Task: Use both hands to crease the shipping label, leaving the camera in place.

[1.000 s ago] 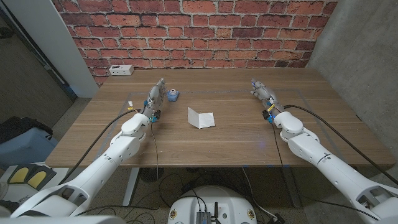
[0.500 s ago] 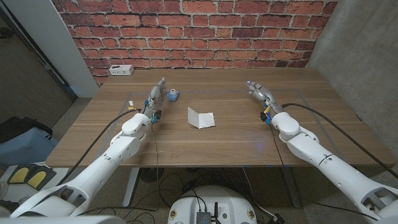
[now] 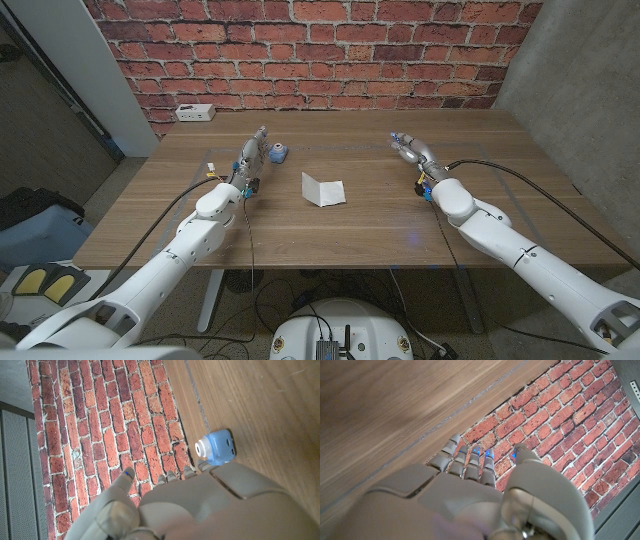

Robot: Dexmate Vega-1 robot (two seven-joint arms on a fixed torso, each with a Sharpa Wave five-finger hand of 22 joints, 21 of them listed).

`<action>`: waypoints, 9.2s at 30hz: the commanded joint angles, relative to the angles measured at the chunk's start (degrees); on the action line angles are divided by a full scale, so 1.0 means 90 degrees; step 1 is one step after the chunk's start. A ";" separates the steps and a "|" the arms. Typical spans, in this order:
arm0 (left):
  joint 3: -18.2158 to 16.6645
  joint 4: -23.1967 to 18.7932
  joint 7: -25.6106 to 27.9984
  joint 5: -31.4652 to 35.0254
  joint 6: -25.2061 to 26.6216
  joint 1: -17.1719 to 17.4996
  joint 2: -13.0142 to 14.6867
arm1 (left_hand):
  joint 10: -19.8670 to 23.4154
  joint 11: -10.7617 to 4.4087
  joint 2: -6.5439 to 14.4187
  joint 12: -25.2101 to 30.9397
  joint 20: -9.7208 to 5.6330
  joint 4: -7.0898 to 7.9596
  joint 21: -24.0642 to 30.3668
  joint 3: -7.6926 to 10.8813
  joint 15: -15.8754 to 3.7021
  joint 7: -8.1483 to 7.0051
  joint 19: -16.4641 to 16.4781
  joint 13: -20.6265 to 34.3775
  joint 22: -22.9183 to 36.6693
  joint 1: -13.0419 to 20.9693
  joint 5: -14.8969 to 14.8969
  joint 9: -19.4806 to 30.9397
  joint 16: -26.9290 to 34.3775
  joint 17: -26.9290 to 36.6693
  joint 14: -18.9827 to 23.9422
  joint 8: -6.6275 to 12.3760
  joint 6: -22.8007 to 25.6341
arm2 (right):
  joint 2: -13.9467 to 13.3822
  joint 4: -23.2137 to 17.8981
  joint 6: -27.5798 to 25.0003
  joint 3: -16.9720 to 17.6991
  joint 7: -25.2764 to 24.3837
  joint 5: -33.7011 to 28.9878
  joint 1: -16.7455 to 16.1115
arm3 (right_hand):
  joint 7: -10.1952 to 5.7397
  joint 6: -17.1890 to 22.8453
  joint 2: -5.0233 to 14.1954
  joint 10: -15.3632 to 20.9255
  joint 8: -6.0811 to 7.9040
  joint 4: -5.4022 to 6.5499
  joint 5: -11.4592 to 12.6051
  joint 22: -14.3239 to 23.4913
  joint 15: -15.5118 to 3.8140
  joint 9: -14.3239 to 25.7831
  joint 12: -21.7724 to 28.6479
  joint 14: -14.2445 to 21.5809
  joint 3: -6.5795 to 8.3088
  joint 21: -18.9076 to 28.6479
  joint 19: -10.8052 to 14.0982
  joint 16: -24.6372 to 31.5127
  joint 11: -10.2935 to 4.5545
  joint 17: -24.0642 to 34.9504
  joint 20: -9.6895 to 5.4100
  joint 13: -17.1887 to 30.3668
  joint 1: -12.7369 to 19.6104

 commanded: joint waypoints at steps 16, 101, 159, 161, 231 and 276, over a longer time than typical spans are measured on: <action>0.0091 -0.0458 0.0196 0.0265 0.0155 0.0256 0.0242 | -0.0785 0.0016 0.0023 0.0042 -0.0157 -0.0056 -0.0001 -0.0001 -0.0324 0.0062 -0.0260 0.0033 0.0020 0.0057 0.0013 0.0029 0.0040 0.0035 -0.0895 0.0031 -0.0524 | -0.0400 -0.1078 -0.1444 -0.0471 -0.0080 -0.1369 0.0000 | -0.0085 0.0166 -0.0023 0.0141 0.0021 -0.0063 -0.0100 0.0014 -0.0093 0.0020 0.0053 0.0124 0.0181 0.0034 0.0117 0.0071 -0.0066 0.0039 -0.0012 0.0021 0.0182; 0.0135 -0.2011 0.0913 0.1002 0.0495 0.1517 0.0969 | -0.0097 0.0073 0.0127 -0.0005 -0.0104 -0.0319 -0.0089 0.0000 -0.0203 0.0370 0.0302 0.0039 0.0008 0.0297 -0.0026 0.0034 0.0003 0.0035 -0.0310 -0.0011 -0.0017 | -0.0512 -0.1965 -0.2255 -0.1297 0.0956 -0.3269 -0.0203 | -0.0413 0.1040 -0.0161 0.0843 -0.0034 -0.0501 -0.0223 0.0019 -0.0568 0.0037 -0.0017 0.0810 0.0660 0.0077 0.0625 0.0132 -0.0716 0.0052 -0.0080 0.0022 0.0844; 0.0193 -0.2080 0.1151 0.1080 0.0078 0.1826 0.0676 | 0.1150 0.0534 0.0290 0.0156 0.0200 -0.1220 0.0353 0.0358 0.0141 0.0902 0.2139 0.0030 0.0007 0.1332 0.0150 0.0031 0.0085 -0.0002 0.1065 0.0072 0.0985 | -0.0306 -0.1671 -0.2011 -0.1977 0.2191 -0.3781 0.0457 | -0.0505 0.0787 -0.0278 0.0577 -0.0118 -0.0532 -0.0264 0.0022 -0.0616 0.0040 -0.0094 0.0380 0.0466 -0.0035 0.0393 -0.0023 -0.0880 0.0036 -0.0144 0.0026 0.0805; 0.0195 -0.2062 0.1127 0.1070 0.0050 0.1827 0.0668 | 0.1195 0.0556 0.0287 0.0165 0.0210 -0.1230 0.0363 0.0354 0.0157 0.0921 0.2177 0.0031 0.0007 0.1342 0.0150 0.0032 0.0086 -0.0003 0.1098 0.0077 0.1021 | -0.0281 -0.1651 -0.2026 -0.1997 0.2236 -0.3800 0.0485 | -0.0521 0.0780 -0.0275 0.0563 -0.0118 -0.0548 -0.0262 0.0022 -0.0622 0.0039 -0.0096 0.0368 0.0471 -0.0042 0.0375 -0.0026 -0.0909 0.0034 -0.0158 0.0025 0.0829; 0.0394 -0.1315 -0.0750 -0.0444 0.0437 0.1020 0.0458 | 0.3350 0.1804 0.0284 -0.0013 0.0930 -0.1291 0.0706 0.1606 0.0817 0.1338 0.4911 0.0123 -0.0067 0.2343 0.1387 0.0584 0.0053 0.0076 0.3806 0.0037 0.1673 | -0.0242 -0.1335 -0.2406 -0.2217 0.2622 -0.3638 0.0728 | -0.0585 0.0383 -0.0239 0.0250 -0.0107 -0.0586 -0.0273 0.0022 -0.0664 0.0043 -0.0074 -0.0016 0.0423 -0.0051 0.0185 -0.0012 -0.1036 0.0031 -0.0245 0.0026 0.1123; 0.1101 -0.0648 -0.1976 -0.0164 0.0617 -0.0096 0.0091 | 0.2434 0.1784 0.0194 -0.0135 0.0963 -0.0924 0.0169 0.1420 0.0936 0.1018 0.4171 0.0150 -0.0050 0.1902 0.1618 0.0670 -0.0010 0.0079 0.2828 0.0092 0.1062 | -0.0204 -0.1083 -0.2242 -0.2232 0.2614 -0.3447 0.0810 | -0.0582 0.0399 -0.0247 0.0300 -0.0083 -0.0595 -0.0267 0.0021 -0.0678 0.0041 -0.0058 0.0045 0.0385 -0.0030 0.0212 0.0021 -0.1069 0.0025 -0.0233 0.0025 0.1191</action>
